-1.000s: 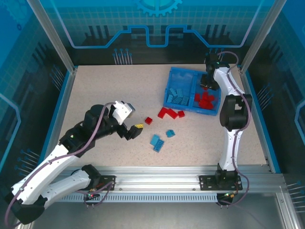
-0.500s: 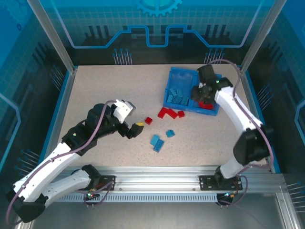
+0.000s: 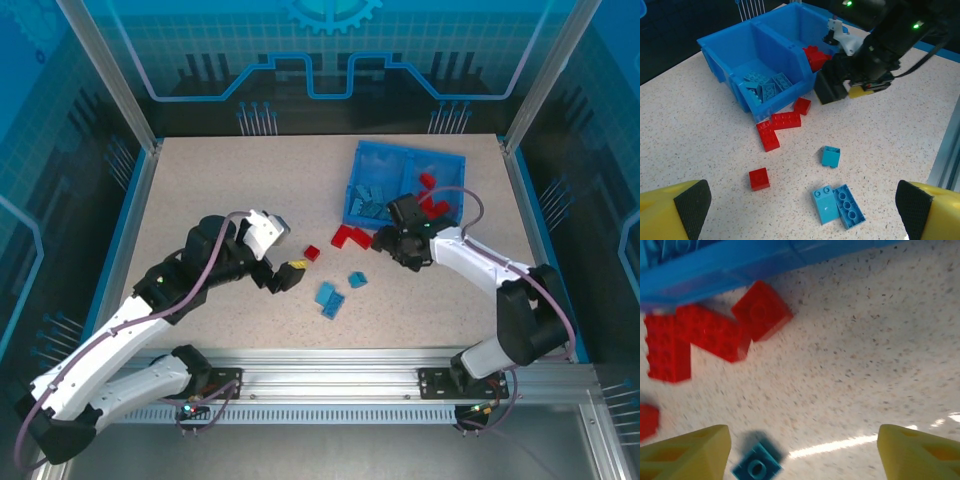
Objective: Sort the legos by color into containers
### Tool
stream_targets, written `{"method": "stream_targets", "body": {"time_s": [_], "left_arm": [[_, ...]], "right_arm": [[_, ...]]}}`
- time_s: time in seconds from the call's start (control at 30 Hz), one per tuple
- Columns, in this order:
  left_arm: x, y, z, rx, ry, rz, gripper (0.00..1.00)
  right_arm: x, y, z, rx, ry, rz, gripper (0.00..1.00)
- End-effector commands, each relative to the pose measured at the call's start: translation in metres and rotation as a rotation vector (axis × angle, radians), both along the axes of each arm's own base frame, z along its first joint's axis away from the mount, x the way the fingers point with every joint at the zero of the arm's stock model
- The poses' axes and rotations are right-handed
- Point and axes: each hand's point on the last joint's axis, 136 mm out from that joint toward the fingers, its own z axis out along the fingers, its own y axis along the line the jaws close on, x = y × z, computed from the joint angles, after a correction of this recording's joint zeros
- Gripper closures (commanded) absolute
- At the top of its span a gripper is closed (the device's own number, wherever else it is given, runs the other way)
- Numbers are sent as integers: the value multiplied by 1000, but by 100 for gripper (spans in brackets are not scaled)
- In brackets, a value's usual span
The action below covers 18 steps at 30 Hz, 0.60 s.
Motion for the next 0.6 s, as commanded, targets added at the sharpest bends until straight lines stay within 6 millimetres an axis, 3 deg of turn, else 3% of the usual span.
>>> {"method": "stream_targets", "body": {"time_s": [0.0,0.27,0.57], "left_arm": [[-7,0,7,-21,-10,-28,1],[-11,8,9,5,-42,-25,1],[-14,15,6,19,-60,-7,1]], "right_arm": [[34,12,6,79,-90,-166,17],[56,16,-18,20,-60,-228,13],[61,12,-41,-59,-28,-193,28]]}}
